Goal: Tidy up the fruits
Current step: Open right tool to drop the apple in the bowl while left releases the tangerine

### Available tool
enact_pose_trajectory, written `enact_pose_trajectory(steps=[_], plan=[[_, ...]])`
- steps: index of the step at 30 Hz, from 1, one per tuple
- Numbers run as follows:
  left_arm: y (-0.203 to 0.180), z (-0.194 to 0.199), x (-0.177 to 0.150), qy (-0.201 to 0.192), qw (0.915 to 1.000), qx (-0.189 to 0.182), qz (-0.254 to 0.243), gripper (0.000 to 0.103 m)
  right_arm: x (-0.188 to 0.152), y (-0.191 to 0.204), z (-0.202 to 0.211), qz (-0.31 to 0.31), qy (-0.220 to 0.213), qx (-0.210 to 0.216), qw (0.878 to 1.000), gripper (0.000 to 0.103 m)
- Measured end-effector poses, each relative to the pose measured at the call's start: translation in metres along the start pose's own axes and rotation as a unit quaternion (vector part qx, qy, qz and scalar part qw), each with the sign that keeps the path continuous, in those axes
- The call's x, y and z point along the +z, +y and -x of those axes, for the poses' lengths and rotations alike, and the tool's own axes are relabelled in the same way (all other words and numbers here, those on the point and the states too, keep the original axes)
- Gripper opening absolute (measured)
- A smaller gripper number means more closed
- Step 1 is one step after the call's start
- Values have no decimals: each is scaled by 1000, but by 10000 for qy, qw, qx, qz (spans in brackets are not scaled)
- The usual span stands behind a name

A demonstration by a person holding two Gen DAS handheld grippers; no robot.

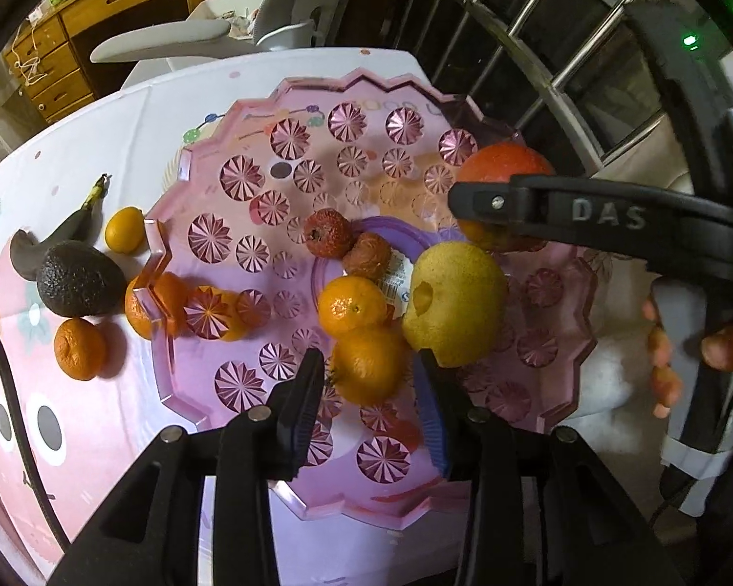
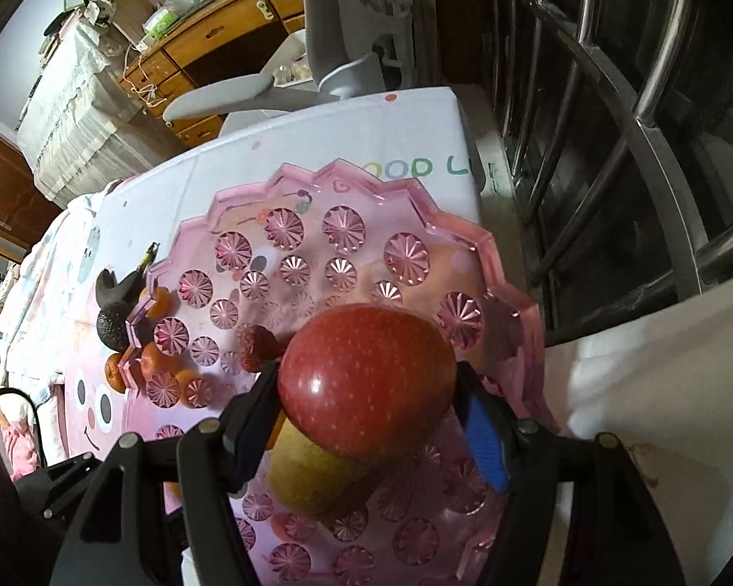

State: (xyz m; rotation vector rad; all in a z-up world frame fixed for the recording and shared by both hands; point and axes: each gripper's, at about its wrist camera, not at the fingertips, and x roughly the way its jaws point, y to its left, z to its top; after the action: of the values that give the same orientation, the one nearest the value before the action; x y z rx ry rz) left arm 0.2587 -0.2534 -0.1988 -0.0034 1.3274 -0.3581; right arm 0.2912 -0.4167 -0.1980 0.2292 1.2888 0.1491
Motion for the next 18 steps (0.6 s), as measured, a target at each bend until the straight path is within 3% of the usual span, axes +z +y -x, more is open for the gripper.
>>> enact_pose_trajectory(steps=[2,9,11,18], plan=[[0,5,0,-63,10000,-4,8,54,1,-2,-1,-35,27,14,10000,70],[9,22,-5,-161,9998,8,140,55,1,-10,6,-319,55,68,9995,72],[14,28,-8,-163,9996,3,223,55,0,-10,10,-368,6,175,9992,77],[33,56,-27,-270,9988,-22,397,55,-9,9,32,-312,-83,264,9991,78]])
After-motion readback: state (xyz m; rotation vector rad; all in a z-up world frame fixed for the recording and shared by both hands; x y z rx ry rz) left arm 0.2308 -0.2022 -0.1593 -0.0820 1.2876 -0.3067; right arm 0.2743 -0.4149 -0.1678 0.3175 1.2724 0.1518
